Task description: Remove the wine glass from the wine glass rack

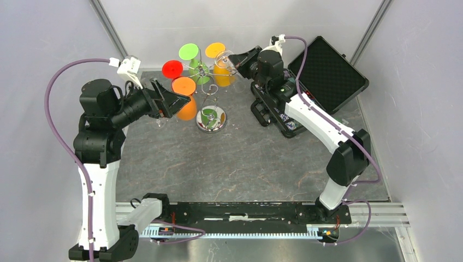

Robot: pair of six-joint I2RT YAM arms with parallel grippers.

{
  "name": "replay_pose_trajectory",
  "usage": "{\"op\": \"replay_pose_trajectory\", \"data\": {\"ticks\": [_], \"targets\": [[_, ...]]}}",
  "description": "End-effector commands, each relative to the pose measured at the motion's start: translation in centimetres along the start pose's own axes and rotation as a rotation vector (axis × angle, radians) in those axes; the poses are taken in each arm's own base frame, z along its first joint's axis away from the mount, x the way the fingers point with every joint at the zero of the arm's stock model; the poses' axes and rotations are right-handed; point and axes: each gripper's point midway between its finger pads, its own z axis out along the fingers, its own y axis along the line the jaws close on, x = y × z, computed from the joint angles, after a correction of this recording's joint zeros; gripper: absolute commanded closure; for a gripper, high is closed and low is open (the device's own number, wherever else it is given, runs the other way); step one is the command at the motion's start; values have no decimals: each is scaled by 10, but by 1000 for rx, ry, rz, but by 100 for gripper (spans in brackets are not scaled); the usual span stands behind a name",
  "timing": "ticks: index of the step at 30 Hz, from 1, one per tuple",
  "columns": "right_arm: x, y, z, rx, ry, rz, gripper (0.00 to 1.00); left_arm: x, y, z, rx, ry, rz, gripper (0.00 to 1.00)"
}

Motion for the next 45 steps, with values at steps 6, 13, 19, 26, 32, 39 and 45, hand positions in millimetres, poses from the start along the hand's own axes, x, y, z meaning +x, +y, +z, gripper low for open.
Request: {"op": "replay_pose_trajectory", "data": {"ticks": [6,13,19,26,32,39,45], "targets": [[-45,14,-5,-34,-123,42,100,1,-9,-2,46,1,55,0],[-54,4,-38,-64,-147,74,100,14,-30,2,174,46,72,0],[-47,-14,-86,-98,-142,96,100,35,-50,13,273,127,119,0],[-51,-21,-129,-120,-148,93,100,52,-72,38,363,164,145,0],[-38,-22,-162,-178,-79,126,100,70,-97,53,525,122,230,0],[-33,-7,-212,-287,-13,201,100,97,-120,76,699,30,448,0],[-41,8,-251,-354,-9,222,100,114,-126,107,767,-130,748,4]]}}
